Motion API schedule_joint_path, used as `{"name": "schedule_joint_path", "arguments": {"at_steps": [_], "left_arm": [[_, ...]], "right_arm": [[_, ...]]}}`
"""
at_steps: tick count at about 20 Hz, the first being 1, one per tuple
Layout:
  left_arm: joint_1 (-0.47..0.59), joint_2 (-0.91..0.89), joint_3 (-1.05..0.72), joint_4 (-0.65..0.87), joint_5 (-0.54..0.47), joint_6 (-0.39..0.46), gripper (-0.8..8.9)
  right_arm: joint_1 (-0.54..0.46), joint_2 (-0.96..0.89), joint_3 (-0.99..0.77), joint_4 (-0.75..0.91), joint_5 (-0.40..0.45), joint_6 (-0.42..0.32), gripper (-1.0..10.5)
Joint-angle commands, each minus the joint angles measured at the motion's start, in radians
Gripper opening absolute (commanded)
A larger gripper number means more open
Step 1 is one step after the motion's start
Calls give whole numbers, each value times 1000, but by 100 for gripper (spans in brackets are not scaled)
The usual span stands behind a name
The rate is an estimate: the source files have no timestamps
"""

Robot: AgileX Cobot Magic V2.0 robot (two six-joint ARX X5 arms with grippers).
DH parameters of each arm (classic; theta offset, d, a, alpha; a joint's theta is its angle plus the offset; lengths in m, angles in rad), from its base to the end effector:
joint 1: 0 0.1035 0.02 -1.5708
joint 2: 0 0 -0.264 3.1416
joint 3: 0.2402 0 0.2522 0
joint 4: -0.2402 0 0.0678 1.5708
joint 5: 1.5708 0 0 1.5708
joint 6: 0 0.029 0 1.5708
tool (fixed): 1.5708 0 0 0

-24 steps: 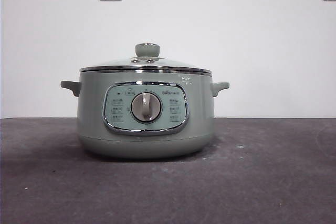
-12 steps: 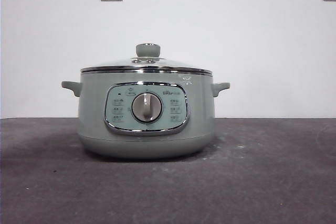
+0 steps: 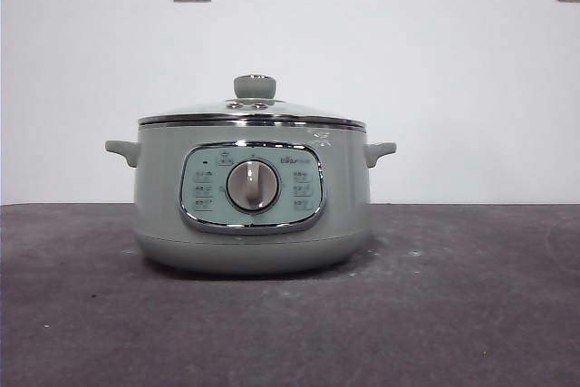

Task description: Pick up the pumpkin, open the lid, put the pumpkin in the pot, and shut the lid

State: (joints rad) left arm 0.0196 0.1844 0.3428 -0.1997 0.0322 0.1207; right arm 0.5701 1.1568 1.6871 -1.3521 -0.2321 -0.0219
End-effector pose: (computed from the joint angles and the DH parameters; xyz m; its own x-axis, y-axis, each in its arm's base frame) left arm 0.0896 0.0008 0.2458 0.9991 -0.0126 -0.0413 0.0175 0.9927 0.1190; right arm 0.1312 0.0921 0.4505 0.4337 0.5513 -0.7127 -0.6704 0.7259 0.1535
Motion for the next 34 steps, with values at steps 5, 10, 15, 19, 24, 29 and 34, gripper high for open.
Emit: {"name": "schedule_joint_path", "arguments": {"at_steps": [5,10,15,19,24,29,34], "left_arm": [[22,-183,-247,13,-28,-72,-3],[22,-183,-306,-11,-26,-77,-3],[21,-183,-331,-10,-2,-102,-3],[21,-183,-331,-7,-3,-102,-3],[21,-183,-331,-7,-3,-102,-3],[21,-183,-331,-7,-2,-102,-3],[21,-183,-331,-7,-2,-102,-3]], "right_arm": [[0,-3,0,-3,2,5,0],[0,-4,0,-4,2,5,0],[0,-5,0,-4,2,5,0],[0,-5,0,-4,2,5,0],[0,-5,0,-4,2,5,0],[0,-5,0,-3,2,5,0],[-67,-38,0,-9,58,-6,0]]}}
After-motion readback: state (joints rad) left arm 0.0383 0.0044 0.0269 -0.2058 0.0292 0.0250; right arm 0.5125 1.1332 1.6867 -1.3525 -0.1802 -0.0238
